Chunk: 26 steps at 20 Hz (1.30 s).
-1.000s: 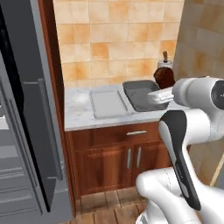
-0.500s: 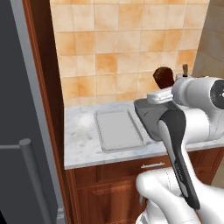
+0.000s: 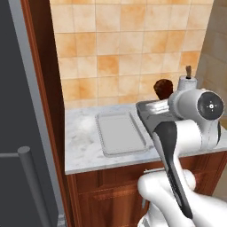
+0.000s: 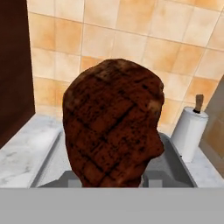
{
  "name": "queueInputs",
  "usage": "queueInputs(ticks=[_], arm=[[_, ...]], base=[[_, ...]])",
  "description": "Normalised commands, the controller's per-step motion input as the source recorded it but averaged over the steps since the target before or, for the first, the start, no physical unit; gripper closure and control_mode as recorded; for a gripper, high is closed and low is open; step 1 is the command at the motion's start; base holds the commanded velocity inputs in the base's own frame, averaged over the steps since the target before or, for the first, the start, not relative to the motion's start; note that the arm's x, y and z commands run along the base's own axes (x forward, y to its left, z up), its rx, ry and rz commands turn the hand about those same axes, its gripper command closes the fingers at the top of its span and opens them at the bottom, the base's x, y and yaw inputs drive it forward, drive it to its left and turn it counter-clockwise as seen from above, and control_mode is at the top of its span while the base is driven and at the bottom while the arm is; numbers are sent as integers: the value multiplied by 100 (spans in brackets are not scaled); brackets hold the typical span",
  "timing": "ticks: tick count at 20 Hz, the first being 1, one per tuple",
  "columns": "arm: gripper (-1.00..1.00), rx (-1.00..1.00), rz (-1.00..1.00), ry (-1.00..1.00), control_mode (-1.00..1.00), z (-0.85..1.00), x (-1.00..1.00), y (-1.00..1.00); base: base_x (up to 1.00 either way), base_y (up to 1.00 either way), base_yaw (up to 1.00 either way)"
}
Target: Place one eggplant and one steak in each tupperware on the nearby counter, to pack two identical lunches.
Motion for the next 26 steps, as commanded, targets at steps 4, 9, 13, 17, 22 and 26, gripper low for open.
queueInputs(ticks=[4,9,13,17,22,26], arm=[[100,4,-7,33,-100,0,0,0],[100,19,0,40,-100,-22,8,10],[100,11,0,10,-100,-77,20,27],[100,1,0,3,-100,-50,23,28],[100,0,0,3,-100,-20,29,4],[100,0,0,8,-100,-26,27,0]], base=[[0,0,0],[0,0,0],[0,0,0],[0,0,0],[0,0,0],[0,0,0]])
